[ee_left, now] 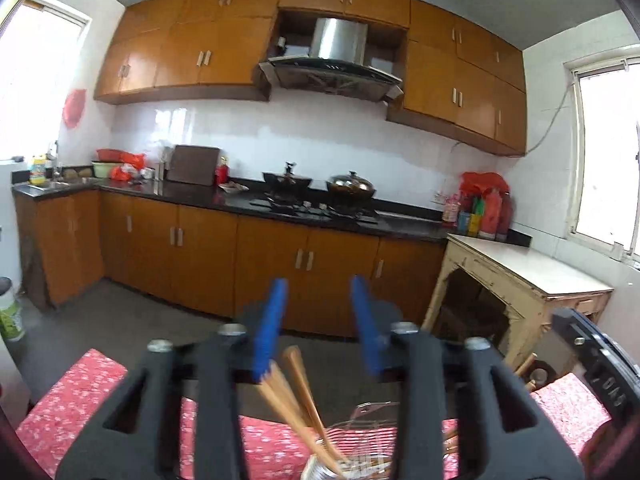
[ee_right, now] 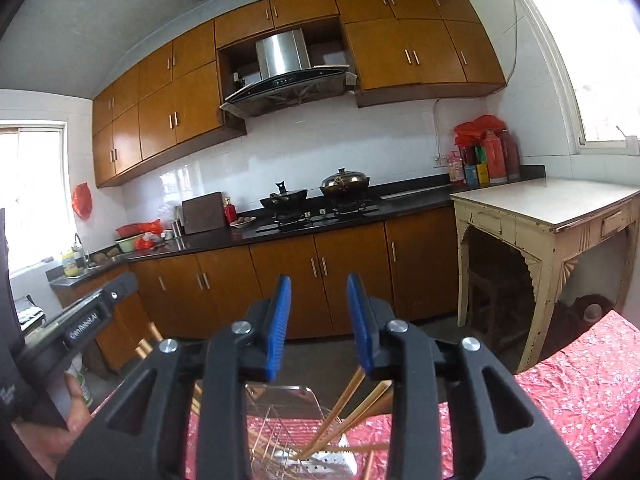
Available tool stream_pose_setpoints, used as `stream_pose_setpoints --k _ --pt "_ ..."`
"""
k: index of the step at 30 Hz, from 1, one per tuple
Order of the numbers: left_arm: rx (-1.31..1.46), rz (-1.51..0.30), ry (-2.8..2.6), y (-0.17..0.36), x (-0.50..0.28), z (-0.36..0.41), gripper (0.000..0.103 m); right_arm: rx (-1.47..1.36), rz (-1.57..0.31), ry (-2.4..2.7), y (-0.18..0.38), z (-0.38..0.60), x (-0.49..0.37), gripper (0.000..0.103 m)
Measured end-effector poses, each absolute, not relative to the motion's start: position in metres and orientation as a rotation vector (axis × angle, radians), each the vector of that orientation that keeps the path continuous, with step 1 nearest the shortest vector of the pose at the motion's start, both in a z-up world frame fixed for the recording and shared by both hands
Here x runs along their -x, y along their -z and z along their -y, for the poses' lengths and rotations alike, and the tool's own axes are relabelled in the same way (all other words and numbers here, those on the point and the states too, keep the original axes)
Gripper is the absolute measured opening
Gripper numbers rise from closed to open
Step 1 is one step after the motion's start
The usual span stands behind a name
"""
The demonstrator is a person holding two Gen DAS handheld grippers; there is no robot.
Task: Organize utensils
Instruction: 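Open both tools to drop the chopsticks into the wire holder, then move both open tools back toward the remaining chopsticks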
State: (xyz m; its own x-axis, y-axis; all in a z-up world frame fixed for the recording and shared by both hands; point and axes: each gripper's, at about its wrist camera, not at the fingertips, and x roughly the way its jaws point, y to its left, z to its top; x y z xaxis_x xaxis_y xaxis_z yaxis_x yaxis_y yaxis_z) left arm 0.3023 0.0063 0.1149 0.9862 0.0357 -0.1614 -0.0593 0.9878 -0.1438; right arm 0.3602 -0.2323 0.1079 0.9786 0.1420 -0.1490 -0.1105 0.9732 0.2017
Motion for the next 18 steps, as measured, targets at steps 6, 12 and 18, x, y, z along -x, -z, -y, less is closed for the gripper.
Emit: stream_pose_setpoints --k 6,12,18 --pt "0.132 -0.176 -0.073 -0.115 -0.267 -0.023 0.044 -0.188 -0.194 -0.097 -0.096 0.25 -0.323 0.031" --pt "0.114 -0.214 -0.103 -0.102 -0.237 -0.034 0.048 -0.196 -0.264 -0.073 -0.071 0.261 -0.288 0.032" --pt "0.113 -0.272 -0.12 -0.07 -0.205 -0.042 0.05 -0.181 -0.382 -0.072 -0.02 0.255 -0.259 0.032"
